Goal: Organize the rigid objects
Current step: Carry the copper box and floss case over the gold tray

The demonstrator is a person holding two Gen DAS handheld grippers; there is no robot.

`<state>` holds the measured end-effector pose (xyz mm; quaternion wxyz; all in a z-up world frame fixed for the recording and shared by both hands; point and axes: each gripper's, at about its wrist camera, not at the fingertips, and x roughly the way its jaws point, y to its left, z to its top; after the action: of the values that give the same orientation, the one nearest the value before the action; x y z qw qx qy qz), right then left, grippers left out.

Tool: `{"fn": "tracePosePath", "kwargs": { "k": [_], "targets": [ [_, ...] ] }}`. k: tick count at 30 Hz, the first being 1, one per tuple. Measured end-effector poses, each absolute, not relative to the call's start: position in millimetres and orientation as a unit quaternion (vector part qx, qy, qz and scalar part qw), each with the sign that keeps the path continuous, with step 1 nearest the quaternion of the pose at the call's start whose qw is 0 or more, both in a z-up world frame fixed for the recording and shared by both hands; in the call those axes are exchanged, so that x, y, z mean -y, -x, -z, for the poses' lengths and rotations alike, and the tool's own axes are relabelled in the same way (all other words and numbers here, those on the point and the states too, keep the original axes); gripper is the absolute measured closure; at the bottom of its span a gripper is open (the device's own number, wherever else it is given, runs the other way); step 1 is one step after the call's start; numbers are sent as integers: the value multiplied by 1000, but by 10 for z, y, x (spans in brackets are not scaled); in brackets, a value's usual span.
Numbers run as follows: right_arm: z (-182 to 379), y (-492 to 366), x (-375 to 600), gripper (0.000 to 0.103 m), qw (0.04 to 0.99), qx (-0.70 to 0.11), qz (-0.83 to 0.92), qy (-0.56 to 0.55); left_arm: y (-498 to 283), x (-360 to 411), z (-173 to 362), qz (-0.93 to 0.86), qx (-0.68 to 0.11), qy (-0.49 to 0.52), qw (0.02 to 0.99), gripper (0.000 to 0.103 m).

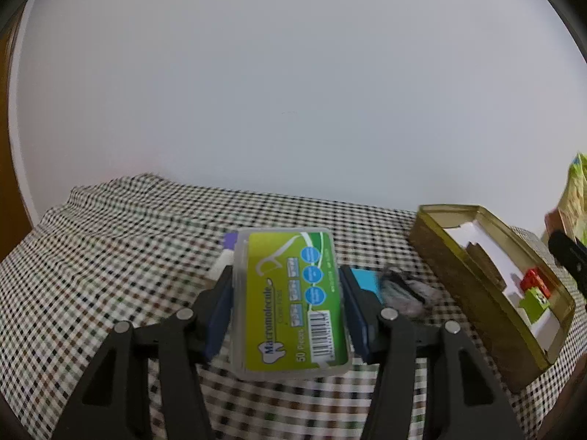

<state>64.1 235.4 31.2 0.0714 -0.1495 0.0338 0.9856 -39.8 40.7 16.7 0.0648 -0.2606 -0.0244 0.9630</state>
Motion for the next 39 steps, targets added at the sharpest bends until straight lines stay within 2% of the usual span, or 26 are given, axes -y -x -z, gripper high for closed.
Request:
{"fn": "tracePosePath", "kwargs": {
  "k": [39],
  "targets": [
    [-349, -843, -3469, 25, 192, -53, -971, 134, 380, -1752, -462, -958, -10, 228, 173, 49]
  ]
}}
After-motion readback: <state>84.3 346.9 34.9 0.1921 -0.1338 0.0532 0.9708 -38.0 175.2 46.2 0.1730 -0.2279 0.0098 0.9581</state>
